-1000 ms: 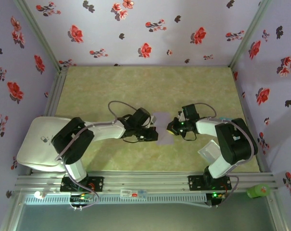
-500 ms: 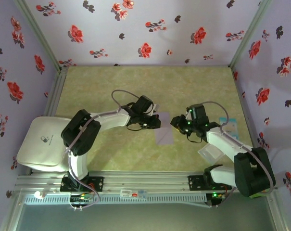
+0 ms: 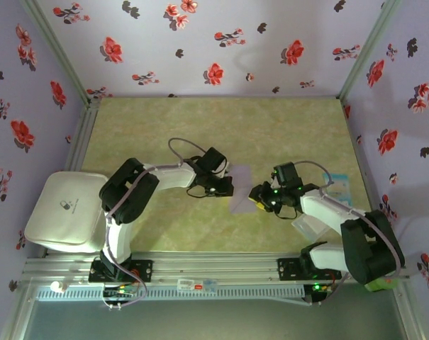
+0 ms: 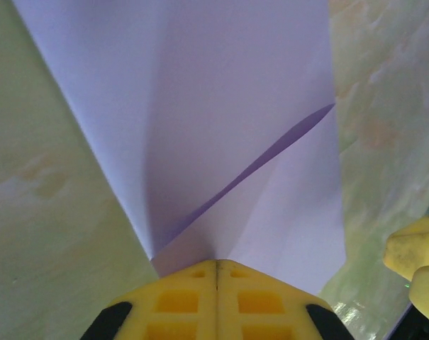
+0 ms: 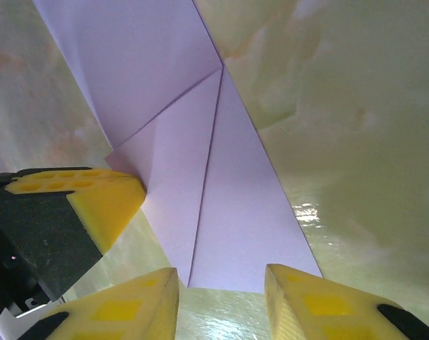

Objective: Fold a paper plane with a square sheet of paper (pick it up from the middle)
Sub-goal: Fold the triangle a second time at the center of the table, then turn over the paper at the center of the table.

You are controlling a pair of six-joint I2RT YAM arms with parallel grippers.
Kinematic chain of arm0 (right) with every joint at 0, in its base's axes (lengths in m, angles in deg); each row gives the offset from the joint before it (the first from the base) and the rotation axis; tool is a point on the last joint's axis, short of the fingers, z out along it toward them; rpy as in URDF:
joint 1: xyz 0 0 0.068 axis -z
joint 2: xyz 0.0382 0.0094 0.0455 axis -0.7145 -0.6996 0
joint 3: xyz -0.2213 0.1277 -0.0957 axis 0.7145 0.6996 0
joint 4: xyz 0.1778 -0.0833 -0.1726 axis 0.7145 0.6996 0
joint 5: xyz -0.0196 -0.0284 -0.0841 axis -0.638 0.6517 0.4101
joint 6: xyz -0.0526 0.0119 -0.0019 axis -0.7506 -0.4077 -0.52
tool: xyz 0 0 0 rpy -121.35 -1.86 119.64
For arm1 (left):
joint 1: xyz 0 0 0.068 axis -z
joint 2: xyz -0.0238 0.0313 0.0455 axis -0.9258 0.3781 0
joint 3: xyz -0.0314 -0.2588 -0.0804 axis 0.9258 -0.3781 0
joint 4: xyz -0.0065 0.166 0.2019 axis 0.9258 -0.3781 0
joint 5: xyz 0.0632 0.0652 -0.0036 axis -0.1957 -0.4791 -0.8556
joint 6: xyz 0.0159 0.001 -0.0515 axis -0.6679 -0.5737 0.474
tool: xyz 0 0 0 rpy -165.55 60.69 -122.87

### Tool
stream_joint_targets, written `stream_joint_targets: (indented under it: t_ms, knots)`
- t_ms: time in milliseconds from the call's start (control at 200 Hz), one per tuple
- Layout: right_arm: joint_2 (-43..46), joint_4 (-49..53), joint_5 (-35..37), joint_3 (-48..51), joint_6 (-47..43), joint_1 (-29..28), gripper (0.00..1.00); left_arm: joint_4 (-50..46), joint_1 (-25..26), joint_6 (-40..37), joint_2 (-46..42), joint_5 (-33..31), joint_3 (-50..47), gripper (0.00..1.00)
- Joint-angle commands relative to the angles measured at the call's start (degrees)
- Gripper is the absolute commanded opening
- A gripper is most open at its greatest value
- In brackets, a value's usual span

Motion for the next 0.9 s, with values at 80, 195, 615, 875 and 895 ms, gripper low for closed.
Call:
stream_joint_targets:
  t_ms: [80, 195, 615, 875, 895]
  knots:
    - [-3.0, 2.1, -0.4, -0.9, 0.3, -0.9, 0.37, 1.3, 0.6, -0.5, 1.5, -0.8, -2.5, 0.01]
    - [-3.1, 2.3, 0.5, -0.8, 0.2, -1.2, 0.39, 1.0, 1.2, -0.6, 1.6, -1.2, -2.9, 0.01]
    - [-6.9, -10.9, -3.5, 1.3, 4.4, -1.5, 0.41, 1.1, 2.0, -0.4, 1.1, -1.6, -4.2, 0.00]
    - [-7.6, -12.0, -3.4, -2.0, 2.6, -1.4, 0.50, 1.1, 2.0, -0.4, 0.8, -1.9, -4.4, 0.00]
    - [-7.7, -11.3, -3.4, -2.5, 2.0, -1.3, 0.50, 1.1, 2.0, -0.4, 0.8, -1.9, -4.4, 0.00]
